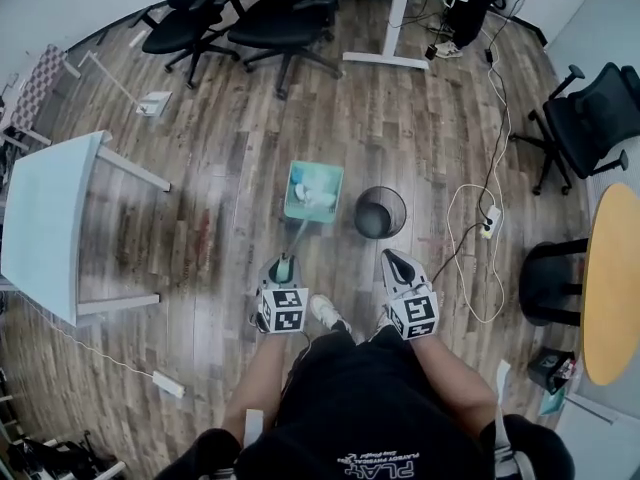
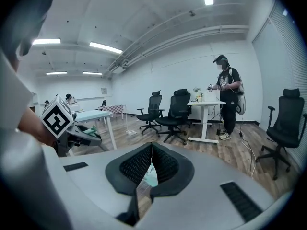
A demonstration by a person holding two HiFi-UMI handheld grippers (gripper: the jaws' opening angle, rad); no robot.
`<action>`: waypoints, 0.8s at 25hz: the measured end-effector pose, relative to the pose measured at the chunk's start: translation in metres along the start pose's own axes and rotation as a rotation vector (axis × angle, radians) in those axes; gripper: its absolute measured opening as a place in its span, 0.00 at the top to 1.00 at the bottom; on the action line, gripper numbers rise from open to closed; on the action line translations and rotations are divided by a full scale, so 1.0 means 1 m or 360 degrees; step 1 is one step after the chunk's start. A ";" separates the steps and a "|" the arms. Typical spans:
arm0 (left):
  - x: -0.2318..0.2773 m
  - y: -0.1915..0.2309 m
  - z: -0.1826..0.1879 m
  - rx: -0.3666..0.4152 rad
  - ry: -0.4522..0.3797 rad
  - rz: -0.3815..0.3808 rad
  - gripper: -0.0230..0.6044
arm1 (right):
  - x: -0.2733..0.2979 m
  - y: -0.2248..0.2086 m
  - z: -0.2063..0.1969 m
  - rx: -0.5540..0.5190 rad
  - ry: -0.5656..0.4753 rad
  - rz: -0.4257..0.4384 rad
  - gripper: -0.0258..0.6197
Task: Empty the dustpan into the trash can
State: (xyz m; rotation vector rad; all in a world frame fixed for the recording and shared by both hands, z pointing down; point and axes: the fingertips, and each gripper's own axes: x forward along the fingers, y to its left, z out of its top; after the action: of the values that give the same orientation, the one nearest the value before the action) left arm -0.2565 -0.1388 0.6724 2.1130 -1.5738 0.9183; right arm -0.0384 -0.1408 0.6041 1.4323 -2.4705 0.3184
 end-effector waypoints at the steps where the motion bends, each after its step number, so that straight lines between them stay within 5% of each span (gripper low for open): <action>1: -0.005 -0.004 0.004 0.0018 -0.0013 0.0005 0.81 | -0.006 -0.006 0.003 -0.0004 -0.0017 -0.0014 0.92; 16: -0.075 -0.110 0.022 0.0199 -0.0113 0.0163 0.81 | -0.114 -0.061 0.027 -0.0053 -0.0248 0.0017 0.92; 20: -0.081 -0.139 0.022 0.0397 -0.0121 0.0204 0.81 | -0.138 -0.070 0.026 -0.0062 -0.0273 0.0041 0.92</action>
State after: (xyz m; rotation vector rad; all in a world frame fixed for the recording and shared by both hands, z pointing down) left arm -0.1336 -0.0495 0.6152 2.2582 -1.7284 1.1429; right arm 0.0854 -0.0709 0.5371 1.4694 -2.6163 0.1574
